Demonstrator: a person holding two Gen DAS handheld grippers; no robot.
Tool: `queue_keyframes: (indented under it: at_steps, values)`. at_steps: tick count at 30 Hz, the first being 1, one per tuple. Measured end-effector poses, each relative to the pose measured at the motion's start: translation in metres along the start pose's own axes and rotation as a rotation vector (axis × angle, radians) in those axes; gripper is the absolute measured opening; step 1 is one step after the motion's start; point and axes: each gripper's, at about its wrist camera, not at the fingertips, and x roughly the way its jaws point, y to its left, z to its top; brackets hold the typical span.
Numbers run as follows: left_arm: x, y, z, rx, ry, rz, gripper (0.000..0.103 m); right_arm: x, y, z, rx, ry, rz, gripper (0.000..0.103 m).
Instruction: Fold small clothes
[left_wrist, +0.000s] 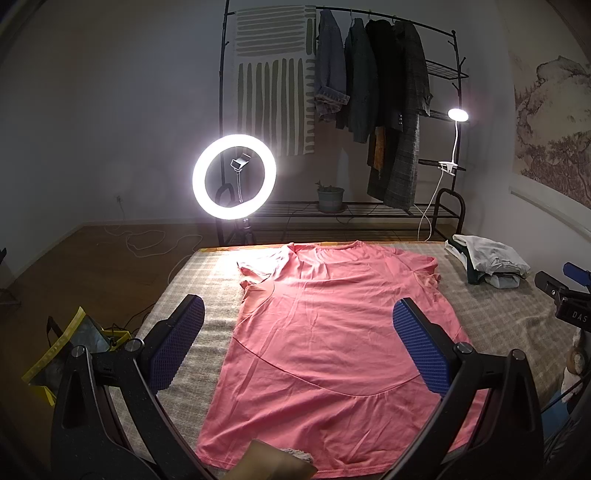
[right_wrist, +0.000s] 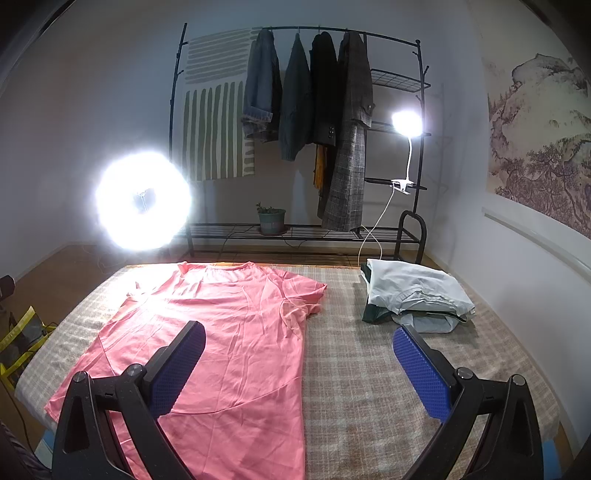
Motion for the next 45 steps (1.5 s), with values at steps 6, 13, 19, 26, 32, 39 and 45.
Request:
queue_keyframes:
  at_steps: [6,13,19,26,32,39,45]
  values:
    - [0.000,0.000,0.000,0.000,0.001,-0.001,0.103,0.000,0.000,0.000,0.001,0.000,0.000,0.103]
    - [0.000,0.000,-0.001,-0.001,-0.001,0.000,0.103,0.001,0.000,0.000,-0.001,0.003,-0.005,0.103]
    - [0.000,0.001,-0.001,0.000,0.001,0.001,0.103,0.001,-0.003,0.000,-0.005,0.004,-0.013,0.103]
    - [0.001,0.004,-0.006,0.000,0.006,0.001,0.103,0.000,0.001,0.001,-0.005,0.002,-0.011,0.103]
    - [0.002,0.009,-0.011,-0.003,0.015,0.005,0.103,0.000,0.001,0.003,0.000,0.000,-0.009,0.103]
    - [0.004,0.012,-0.012,-0.002,0.026,0.015,0.103,0.000,0.003,0.004,0.003,-0.001,-0.006,0.103]
    - [0.009,0.016,-0.014,0.001,0.049,0.036,0.103,0.003,0.009,0.009,0.007,-0.001,0.004,0.103]
